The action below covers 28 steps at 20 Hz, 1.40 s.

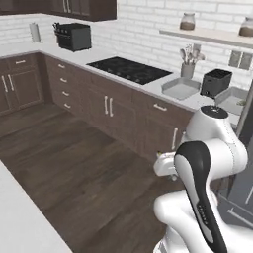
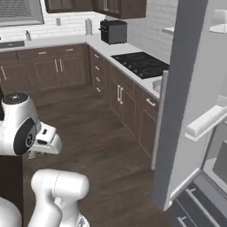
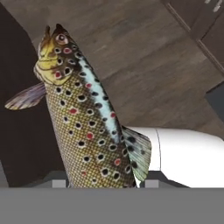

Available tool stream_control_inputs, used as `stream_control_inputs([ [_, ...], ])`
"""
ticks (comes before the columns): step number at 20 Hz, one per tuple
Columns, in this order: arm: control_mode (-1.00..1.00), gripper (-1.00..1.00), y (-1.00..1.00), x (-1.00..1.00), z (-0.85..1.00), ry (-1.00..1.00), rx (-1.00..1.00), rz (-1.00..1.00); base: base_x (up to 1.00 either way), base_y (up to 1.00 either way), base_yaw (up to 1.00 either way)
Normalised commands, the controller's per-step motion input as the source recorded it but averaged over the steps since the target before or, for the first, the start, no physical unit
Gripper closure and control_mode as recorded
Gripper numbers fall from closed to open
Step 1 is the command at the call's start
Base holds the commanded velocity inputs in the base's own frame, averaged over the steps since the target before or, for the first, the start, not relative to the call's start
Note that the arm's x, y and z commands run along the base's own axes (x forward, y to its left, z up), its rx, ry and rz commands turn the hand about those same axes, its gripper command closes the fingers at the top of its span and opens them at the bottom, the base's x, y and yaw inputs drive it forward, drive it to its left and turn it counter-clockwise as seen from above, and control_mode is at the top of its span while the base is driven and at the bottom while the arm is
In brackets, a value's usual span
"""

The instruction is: Place one lemon and one fish in each tupperware on the nearby counter, to pack two identical lunches.

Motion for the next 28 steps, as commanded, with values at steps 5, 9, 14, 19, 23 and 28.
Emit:
stream_control_inputs([
  [5, 1.0, 1.0, 0.0, 0.0, 0.0, 0.0, 0.0, 0.0, 1.0, 0.37, 0.14],
  [9, 1.0, 1.0, 0.0, 0.0, 0.0, 0.0, 0.0, 0.0, 1.0, 0.09, 0.0],
  [14, 1.0, 1.0, 0.0, 0.0, 0.0, 0.0, 0.0, 0.0, 1.0, 0.07, 0.0],
  [19, 1.0, 1.0, 0.0, 0.0, 0.0, 0.0, 0.0, 0.0, 1.0, 0.03, -0.11],
  [23, 1.0, 1.0, 0.0, 0.0, 0.0, 0.0, 0.0, 0.0, 1.0, 0.03, -0.46],
  [28, 1.0, 1.0, 0.0, 0.0, 0.0, 0.0, 0.0, 0.0, 0.9, 0.0, -0.65],
])
